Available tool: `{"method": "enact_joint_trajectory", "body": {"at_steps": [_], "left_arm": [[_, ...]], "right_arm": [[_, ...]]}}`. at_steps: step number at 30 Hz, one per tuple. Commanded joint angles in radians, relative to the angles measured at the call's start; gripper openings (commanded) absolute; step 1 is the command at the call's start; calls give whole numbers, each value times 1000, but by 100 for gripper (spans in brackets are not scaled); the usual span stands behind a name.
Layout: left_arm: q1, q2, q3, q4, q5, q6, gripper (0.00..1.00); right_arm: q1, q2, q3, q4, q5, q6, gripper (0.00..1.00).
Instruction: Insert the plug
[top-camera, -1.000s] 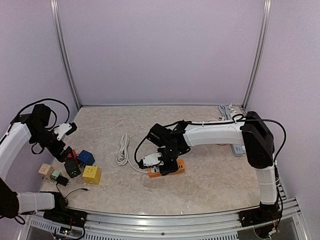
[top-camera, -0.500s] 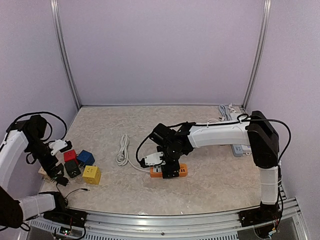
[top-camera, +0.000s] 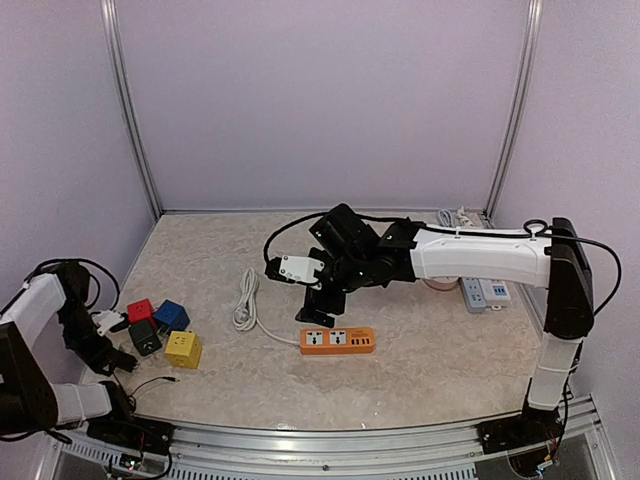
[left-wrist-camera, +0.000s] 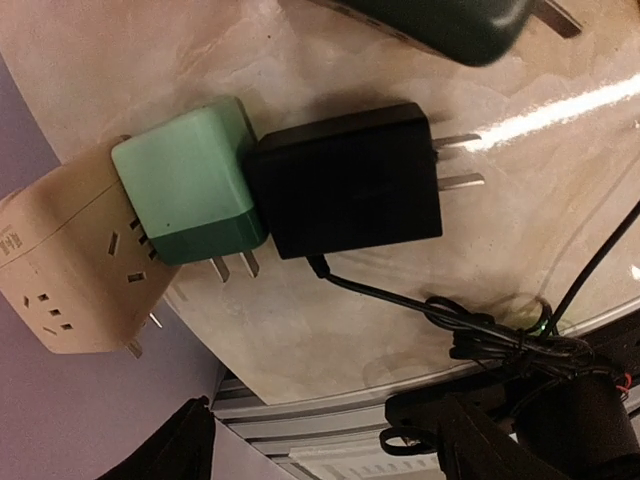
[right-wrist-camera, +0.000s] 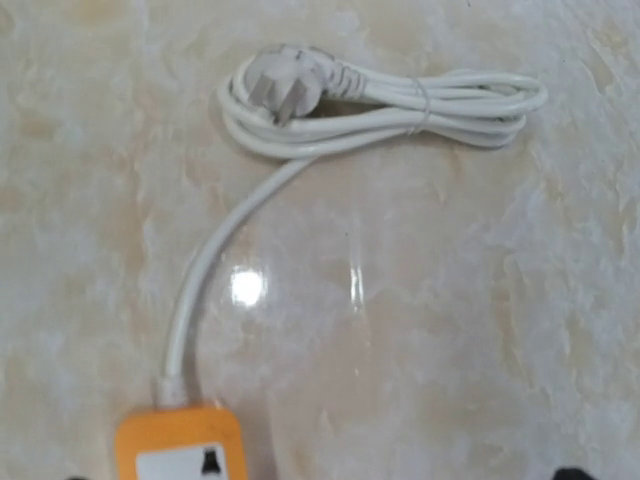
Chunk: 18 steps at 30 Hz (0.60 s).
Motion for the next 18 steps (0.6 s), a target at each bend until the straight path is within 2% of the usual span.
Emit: {"method": "enact_joint_trajectory", "body": {"at_steps": [1, 3, 7, 11, 18], "left_arm": [[11, 106, 25, 170, 40, -72, 63], [13, 179, 32, 214, 66, -88, 61], [16, 277, 40, 307, 28, -135, 61], [20, 330, 51, 351, 38, -139, 62], [18, 445, 77, 326, 115, -146, 57]], "right_arm": [[18, 41, 64, 18, -25, 105, 99], [26, 52, 74, 21, -21, 113, 99], [41, 63, 84, 12, 0, 112, 99], [43, 64, 83, 7, -1, 108, 99], [46, 78, 103, -1, -1, 100, 99]]}}
